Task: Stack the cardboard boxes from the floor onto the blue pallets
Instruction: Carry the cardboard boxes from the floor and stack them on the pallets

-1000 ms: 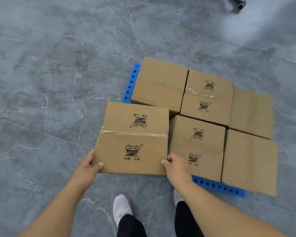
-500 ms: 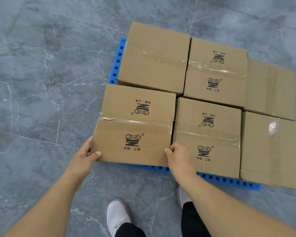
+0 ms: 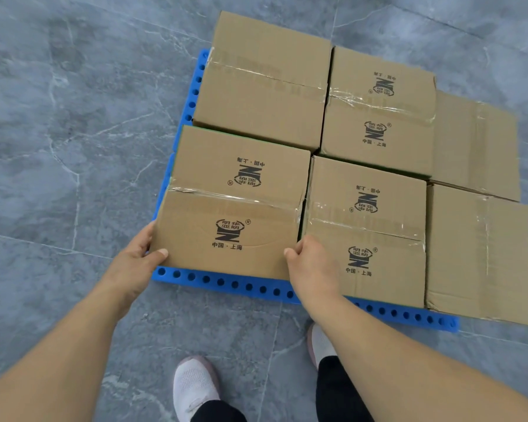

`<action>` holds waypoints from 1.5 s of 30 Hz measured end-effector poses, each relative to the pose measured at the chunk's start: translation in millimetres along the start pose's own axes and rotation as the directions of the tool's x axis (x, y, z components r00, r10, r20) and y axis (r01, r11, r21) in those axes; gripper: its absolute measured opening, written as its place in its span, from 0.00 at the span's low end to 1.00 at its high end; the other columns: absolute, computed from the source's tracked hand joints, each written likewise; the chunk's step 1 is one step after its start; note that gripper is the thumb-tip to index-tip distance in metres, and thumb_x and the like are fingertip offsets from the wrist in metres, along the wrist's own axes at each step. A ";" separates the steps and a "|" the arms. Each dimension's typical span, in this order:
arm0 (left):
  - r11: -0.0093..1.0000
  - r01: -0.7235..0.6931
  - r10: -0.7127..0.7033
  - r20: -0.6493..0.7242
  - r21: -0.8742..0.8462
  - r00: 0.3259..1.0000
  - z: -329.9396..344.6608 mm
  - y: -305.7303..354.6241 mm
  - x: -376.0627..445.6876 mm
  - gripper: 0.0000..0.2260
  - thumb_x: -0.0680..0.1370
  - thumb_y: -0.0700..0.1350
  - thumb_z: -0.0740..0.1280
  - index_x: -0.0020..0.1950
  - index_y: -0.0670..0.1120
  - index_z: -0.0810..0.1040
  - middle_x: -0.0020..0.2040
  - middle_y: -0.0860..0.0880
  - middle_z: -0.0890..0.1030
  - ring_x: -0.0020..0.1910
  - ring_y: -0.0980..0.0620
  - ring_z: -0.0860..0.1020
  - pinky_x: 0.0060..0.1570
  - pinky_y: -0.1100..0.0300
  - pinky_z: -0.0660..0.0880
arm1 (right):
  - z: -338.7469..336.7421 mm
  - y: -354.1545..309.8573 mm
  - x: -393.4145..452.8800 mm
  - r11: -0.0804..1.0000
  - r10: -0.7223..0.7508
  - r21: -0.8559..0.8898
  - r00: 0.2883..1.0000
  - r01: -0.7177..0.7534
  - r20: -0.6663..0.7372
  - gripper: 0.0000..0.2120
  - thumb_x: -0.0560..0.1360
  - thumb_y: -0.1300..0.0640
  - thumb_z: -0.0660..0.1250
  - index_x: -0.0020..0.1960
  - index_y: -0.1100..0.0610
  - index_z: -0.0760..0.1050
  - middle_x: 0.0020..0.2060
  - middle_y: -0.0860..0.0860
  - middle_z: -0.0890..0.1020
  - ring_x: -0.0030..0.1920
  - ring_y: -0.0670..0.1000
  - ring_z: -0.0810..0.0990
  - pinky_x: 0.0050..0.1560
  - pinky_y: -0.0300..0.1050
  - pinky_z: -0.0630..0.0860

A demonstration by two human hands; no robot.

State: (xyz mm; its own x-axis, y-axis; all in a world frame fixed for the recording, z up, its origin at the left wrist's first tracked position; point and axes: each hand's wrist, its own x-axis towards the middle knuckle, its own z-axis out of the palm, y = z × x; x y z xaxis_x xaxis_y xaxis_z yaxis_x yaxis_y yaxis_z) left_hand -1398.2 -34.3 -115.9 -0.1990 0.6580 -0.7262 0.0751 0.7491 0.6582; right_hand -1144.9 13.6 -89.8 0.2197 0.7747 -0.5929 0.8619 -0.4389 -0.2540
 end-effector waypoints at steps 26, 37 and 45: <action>0.992 -0.021 -0.016 -0.292 -0.122 0.956 38.7 -24.7 -104.5 0.30 0.78 0.46 0.63 0.76 0.56 0.52 0.75 0.49 0.62 0.71 0.51 0.64 0.65 0.57 0.63 | -52.5 -4.6 -52.8 0.943 -0.269 -0.181 0.960 0.279 0.076 0.14 0.75 0.57 0.64 0.32 0.56 0.65 0.26 0.51 0.67 0.25 0.51 0.65 0.31 0.45 0.67; 0.996 0.014 -0.052 -0.419 -0.092 0.907 50.5 -48.1 -61.9 0.34 0.77 0.53 0.62 0.77 0.53 0.46 0.76 0.47 0.57 0.72 0.50 0.62 0.68 0.56 0.61 | -29.2 18.8 -3.2 0.917 -0.315 -0.229 0.945 0.328 0.091 0.16 0.74 0.53 0.65 0.32 0.55 0.64 0.25 0.50 0.64 0.23 0.50 0.63 0.26 0.41 0.62; 0.997 0.072 -0.060 -0.401 0.015 0.914 37.0 -26.2 -10.1 0.28 0.77 0.54 0.60 0.75 0.53 0.54 0.73 0.46 0.64 0.65 0.45 0.69 0.66 0.47 0.66 | -16.4 22.2 10.8 0.793 -0.457 -0.382 0.878 0.475 0.143 0.29 0.75 0.50 0.65 0.72 0.48 0.58 0.45 0.50 0.76 0.40 0.53 0.79 0.41 0.52 0.79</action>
State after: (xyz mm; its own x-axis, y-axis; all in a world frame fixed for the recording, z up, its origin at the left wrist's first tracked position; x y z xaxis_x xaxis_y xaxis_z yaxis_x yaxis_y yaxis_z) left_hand -1362.1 -57.7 -133.1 -0.5778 0.5262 -0.6239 0.0750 0.7955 0.6013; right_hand -1115.9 19.7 -89.3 -0.2667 0.8157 -0.5133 0.9622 0.1943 -0.1911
